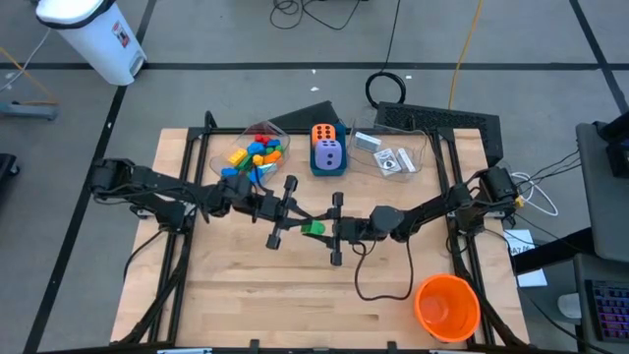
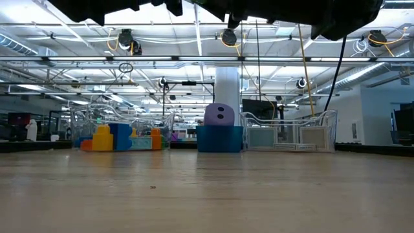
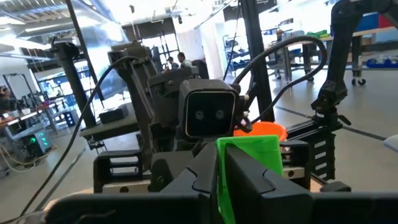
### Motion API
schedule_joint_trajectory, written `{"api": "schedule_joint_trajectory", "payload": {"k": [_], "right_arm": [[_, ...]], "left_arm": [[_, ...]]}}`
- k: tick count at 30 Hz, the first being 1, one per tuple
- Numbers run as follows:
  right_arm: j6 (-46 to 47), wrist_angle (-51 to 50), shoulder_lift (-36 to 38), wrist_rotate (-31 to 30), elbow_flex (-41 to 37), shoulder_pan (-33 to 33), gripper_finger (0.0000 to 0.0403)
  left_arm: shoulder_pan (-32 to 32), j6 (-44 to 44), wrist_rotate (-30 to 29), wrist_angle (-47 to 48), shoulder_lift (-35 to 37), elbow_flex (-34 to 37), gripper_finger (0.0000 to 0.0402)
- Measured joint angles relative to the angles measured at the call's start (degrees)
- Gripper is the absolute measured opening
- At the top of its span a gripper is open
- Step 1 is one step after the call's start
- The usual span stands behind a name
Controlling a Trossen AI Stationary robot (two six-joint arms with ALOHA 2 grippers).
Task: Pick & Place Toys
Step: Put the green game piece into the left transparent bin
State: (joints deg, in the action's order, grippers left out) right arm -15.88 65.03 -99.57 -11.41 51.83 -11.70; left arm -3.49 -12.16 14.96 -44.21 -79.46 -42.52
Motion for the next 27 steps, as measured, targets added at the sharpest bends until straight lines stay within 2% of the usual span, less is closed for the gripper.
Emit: {"api": "schedule_joint_trajectory", "payload": {"k": [4, 10, 15, 20, 24, 27], "right_arm": [[0.86, -2.08, 0.50, -0.49, 0.00, 0.00, 0.0132], [1.66, -8.63, 3.39, -0.61, 0.02, 0.15, 0.0132], [2.53, -17.34, 7.80, -2.02, 0.02, 0.37, 0.0132], [4.72, -27.52, 12.65, -1.72, -0.02, 0.76, 0.0132], [7.53, -34.45, 15.75, -1.45, 0.00, 1.31, 0.0132], [9.20, -38.78, 17.07, -1.90, 0.02, 1.66, 0.0132]], "left_arm": [[0.22, -0.83, -0.05, 0.49, 0.00, 0.05, 0.0060], [0.46, -0.62, -1.07, 0.84, -0.09, 0.07, 0.0151], [0.35, 3.75, -1.52, 4.01, 0.93, -0.13, 0.0209], [0.08, 5.25, -1.84, 21.13, 2.49, -5.69, 0.0238], [-1.29, 3.95, -4.34, 34.99, 1.90, -12.28, 0.0240], [-2.34, 1.16, -6.84, 42.02, 1.42, -16.39, 0.0237]]}}
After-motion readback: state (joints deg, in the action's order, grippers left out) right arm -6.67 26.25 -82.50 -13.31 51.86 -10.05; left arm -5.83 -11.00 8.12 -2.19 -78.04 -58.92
